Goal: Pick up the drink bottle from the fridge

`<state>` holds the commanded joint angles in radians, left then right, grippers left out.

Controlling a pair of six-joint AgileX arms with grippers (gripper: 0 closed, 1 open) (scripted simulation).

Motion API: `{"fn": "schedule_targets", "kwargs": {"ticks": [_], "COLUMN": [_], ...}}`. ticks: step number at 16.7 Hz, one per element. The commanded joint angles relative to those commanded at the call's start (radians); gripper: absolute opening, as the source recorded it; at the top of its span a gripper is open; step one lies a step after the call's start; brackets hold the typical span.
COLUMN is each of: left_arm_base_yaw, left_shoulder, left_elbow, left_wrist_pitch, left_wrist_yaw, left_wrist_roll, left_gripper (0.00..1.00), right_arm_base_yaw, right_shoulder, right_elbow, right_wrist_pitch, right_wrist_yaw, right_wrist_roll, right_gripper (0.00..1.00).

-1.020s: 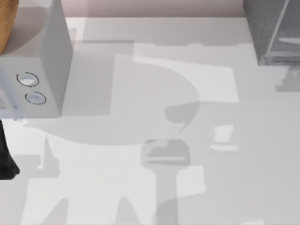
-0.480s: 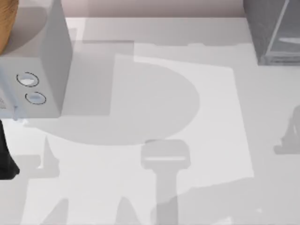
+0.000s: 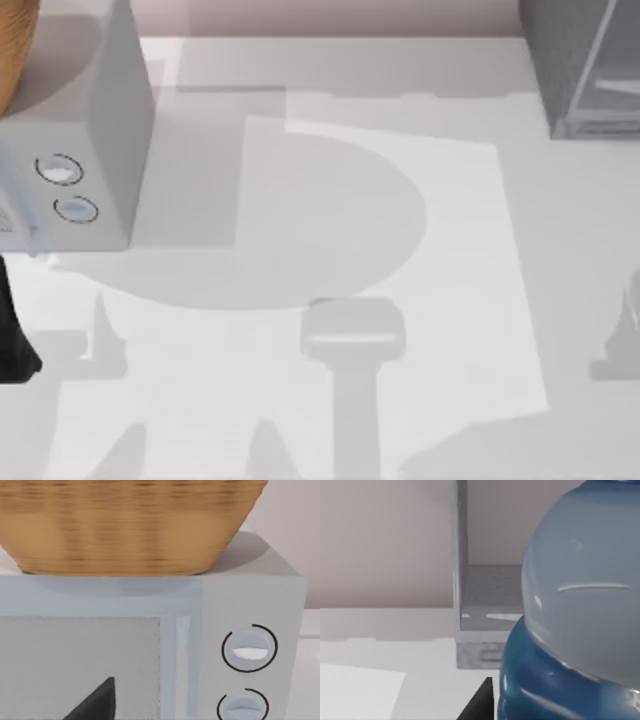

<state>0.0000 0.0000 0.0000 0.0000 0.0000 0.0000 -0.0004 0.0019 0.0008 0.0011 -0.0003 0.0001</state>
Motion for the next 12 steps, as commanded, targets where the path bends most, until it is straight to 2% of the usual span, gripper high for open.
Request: {"fn": "schedule_targets", "kwargs": {"ticks": [7, 12], "left_arm_base_yaw": [0.000, 0.000], "left_shoulder": [0.000, 0.000], "left_elbow": [0.000, 0.000], "left_wrist_pitch": [0.000, 0.000], "left_wrist_yaw": [0.000, 0.000], "left_wrist_roll": [0.000, 0.000], "left_gripper": [1.00, 1.00], "right_arm_base_yaw": [0.002, 0.088], "right_shoulder": [0.012, 0.221], "right_elbow": [0.004, 0.058], "right_wrist_pitch": [0.011, 0.213], "right_wrist_yaw": [0.003, 0.091], "right_wrist_roll": [0.002, -0.003], "right_gripper": [0.00, 0.00]}}
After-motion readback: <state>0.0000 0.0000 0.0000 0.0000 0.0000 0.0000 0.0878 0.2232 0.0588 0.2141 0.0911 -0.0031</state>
